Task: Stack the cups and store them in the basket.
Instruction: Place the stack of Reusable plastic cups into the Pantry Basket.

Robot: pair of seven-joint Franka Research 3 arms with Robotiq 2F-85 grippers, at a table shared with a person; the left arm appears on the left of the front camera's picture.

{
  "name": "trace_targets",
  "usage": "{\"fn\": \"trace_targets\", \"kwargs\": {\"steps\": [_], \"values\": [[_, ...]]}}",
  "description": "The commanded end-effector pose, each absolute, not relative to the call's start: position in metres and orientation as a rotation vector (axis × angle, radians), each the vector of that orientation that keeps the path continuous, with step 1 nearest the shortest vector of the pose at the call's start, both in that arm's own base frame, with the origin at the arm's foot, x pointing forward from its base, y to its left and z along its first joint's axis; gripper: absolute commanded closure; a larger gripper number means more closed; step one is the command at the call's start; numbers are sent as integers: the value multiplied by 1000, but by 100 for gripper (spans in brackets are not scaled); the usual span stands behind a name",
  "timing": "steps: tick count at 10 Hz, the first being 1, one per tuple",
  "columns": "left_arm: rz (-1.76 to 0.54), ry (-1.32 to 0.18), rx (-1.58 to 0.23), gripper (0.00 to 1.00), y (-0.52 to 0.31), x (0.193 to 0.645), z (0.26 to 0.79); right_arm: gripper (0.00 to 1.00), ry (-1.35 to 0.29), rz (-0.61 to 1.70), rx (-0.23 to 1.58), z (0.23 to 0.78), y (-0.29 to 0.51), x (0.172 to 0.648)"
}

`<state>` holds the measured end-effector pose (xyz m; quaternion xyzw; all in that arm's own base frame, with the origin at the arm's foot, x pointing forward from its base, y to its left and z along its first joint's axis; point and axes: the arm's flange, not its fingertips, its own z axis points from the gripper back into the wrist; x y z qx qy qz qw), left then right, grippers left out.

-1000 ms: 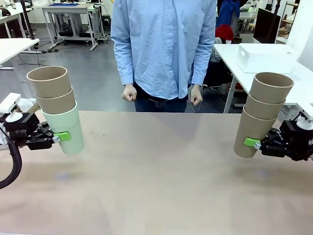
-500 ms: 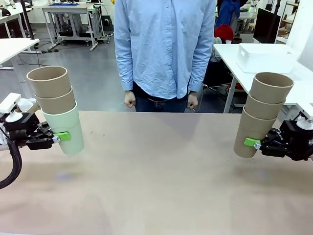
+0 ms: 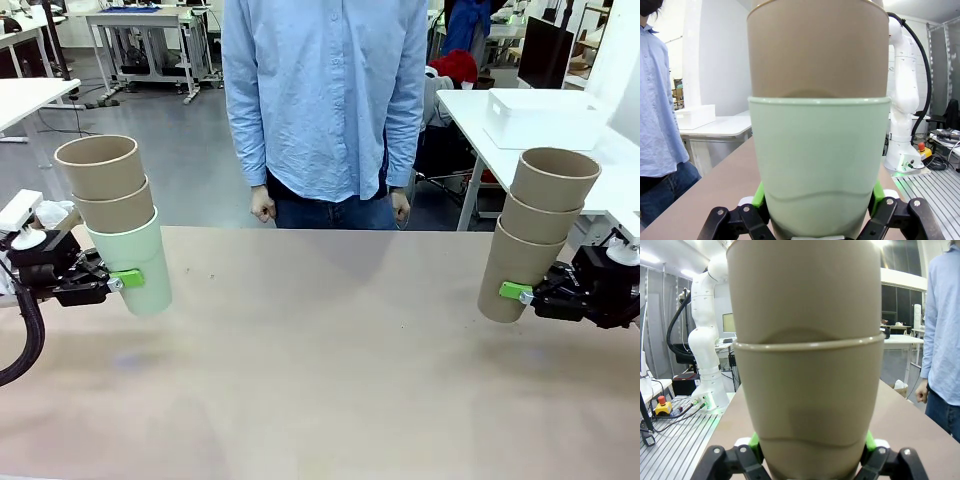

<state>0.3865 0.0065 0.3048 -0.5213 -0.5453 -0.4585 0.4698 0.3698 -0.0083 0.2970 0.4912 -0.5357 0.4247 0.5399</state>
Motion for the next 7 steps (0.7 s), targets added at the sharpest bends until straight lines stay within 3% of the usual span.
{"fn": "trace_targets", "kwargs": {"steps": [1,7], "values": [[-1118,-1356,-1280,13,6,386,308,16,-1283,1019,1161,301,-8,371],[-1118,-1356,-1280,13,6,386,308,16,-1283,1019,1161,301,-8,371]]}}
